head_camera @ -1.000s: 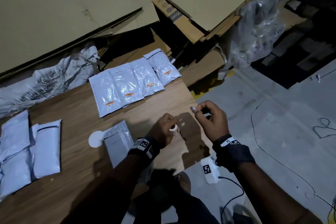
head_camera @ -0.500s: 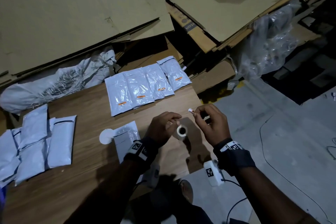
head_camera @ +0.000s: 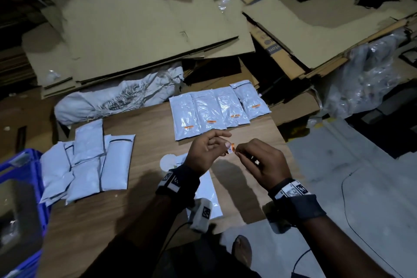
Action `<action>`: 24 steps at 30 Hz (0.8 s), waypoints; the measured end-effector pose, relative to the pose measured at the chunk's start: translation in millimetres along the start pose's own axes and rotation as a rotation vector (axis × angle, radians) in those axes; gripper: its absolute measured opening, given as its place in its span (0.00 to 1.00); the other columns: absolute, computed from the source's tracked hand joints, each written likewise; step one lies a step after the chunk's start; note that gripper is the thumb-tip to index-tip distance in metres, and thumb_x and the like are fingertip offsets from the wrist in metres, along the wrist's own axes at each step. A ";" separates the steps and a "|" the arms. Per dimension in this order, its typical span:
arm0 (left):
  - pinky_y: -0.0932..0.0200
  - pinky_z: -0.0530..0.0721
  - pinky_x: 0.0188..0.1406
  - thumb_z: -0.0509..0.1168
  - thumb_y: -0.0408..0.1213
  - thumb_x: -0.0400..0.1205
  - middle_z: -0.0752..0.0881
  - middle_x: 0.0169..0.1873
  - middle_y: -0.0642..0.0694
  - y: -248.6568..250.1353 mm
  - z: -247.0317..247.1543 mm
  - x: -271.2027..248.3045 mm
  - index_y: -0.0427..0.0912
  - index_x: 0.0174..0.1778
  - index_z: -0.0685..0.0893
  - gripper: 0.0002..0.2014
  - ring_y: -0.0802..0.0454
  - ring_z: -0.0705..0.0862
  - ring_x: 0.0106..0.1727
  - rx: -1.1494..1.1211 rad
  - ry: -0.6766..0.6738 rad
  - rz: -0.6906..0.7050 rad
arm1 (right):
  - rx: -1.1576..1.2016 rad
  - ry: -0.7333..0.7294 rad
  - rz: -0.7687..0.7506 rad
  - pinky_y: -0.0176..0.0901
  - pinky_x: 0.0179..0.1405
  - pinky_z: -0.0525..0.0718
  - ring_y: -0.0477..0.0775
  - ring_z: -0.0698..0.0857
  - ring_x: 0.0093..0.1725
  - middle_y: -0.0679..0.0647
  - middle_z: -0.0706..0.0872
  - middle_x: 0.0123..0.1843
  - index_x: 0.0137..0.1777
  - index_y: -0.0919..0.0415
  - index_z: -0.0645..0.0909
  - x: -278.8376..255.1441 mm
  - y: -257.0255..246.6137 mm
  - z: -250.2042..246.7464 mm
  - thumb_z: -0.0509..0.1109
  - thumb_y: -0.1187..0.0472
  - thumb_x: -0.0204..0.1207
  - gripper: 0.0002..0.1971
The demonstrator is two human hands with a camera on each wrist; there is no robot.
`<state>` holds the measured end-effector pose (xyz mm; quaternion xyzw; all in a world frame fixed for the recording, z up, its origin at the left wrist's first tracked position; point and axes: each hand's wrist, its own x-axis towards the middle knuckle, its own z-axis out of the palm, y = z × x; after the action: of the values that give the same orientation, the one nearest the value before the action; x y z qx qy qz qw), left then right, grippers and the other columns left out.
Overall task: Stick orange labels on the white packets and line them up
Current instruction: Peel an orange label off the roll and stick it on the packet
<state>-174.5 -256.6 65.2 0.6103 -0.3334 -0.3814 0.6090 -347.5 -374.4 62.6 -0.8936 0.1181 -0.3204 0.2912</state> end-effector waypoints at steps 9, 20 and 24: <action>0.51 0.90 0.49 0.70 0.26 0.84 0.91 0.49 0.32 12.3 -53.7 -26.6 0.37 0.55 0.90 0.07 0.50 0.88 0.44 0.045 0.086 0.073 | -0.011 -0.057 0.005 0.51 0.36 0.85 0.45 0.84 0.38 0.41 0.83 0.47 0.60 0.49 0.87 12.2 -38.9 38.7 0.70 0.59 0.86 0.08; 0.58 0.86 0.47 0.75 0.26 0.79 0.91 0.41 0.34 10.4 -82.2 -45.1 0.37 0.54 0.91 0.09 0.47 0.89 0.43 0.015 0.076 0.047 | 0.085 -0.082 0.068 0.45 0.38 0.87 0.46 0.87 0.43 0.41 0.88 0.48 0.56 0.52 0.90 19.0 -58.6 59.8 0.72 0.66 0.82 0.10; 0.60 0.86 0.44 0.77 0.27 0.78 0.91 0.39 0.34 12.2 -85.9 -47.2 0.34 0.50 0.91 0.06 0.49 0.88 0.40 0.040 0.115 0.048 | 0.162 -0.112 0.118 0.39 0.42 0.87 0.43 0.89 0.46 0.41 0.90 0.46 0.53 0.56 0.92 30.6 -60.9 55.3 0.72 0.69 0.78 0.10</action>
<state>-121.9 -174.0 77.5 0.6351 -0.3200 -0.3242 0.6238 -287.1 -313.1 79.8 -0.8751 0.1280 -0.2608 0.3869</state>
